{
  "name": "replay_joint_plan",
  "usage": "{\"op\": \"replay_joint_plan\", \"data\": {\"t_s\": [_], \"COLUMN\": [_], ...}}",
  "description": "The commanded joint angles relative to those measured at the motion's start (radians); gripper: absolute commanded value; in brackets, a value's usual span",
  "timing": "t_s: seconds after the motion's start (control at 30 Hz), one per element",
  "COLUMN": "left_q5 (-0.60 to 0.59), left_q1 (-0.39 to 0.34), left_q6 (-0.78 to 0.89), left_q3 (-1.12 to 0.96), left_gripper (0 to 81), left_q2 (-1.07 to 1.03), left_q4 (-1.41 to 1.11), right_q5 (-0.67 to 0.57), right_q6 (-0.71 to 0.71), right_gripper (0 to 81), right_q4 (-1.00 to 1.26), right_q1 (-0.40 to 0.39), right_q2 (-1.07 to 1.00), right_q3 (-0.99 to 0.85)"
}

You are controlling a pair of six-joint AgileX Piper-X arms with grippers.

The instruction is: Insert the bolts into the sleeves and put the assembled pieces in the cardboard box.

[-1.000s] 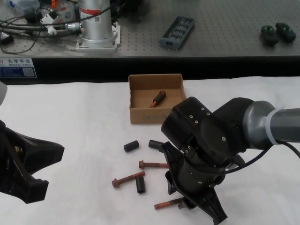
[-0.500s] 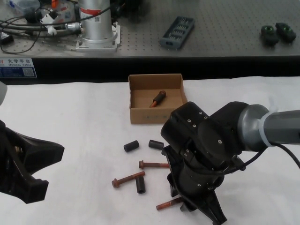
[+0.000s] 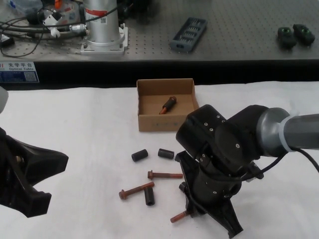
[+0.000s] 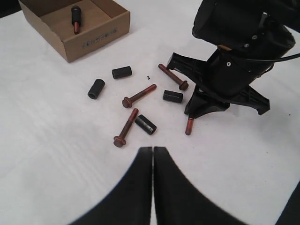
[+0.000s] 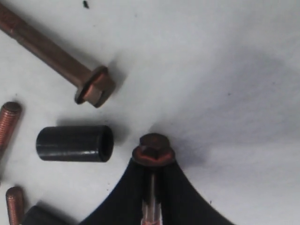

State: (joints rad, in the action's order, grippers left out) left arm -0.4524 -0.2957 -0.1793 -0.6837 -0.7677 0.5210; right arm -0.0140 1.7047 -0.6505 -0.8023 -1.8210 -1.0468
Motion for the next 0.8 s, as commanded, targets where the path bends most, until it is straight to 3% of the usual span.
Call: {"op": "replay_joint_plan", "data": {"t_s": [0.0, 0.3, 0.53, 0.77], "left_q5": [-0.001, 0.023, -0.039, -0.037], "left_q1": [-0.001, -0.001, -0.004, -0.009], "left_q6": [-0.008, -0.008, -0.008, -0.008], "left_q3": [0.000, 0.000, 0.000, -0.002], "left_gripper": [0.7, 0.7, 0.9, 25.1], "left_q2": [0.004, -0.060, -0.197, -0.364], "left_q4": [-0.007, -0.021, -0.158, -0.340], "right_q5": [-0.014, -0.026, -0.024, -0.024], "right_q6": [-0.099, -0.416, -0.647, -0.921], "right_gripper": [2.9, 2.9, 2.9, 2.9], "right_q4": [0.043, 0.036, -0.004, -0.118], "right_q1": [0.020, 0.023, 0.032, 0.110], "right_q2": [-0.011, 0.129, 0.327, 0.513], "right_q3": [-0.005, -0.003, -0.003, -0.003]}}
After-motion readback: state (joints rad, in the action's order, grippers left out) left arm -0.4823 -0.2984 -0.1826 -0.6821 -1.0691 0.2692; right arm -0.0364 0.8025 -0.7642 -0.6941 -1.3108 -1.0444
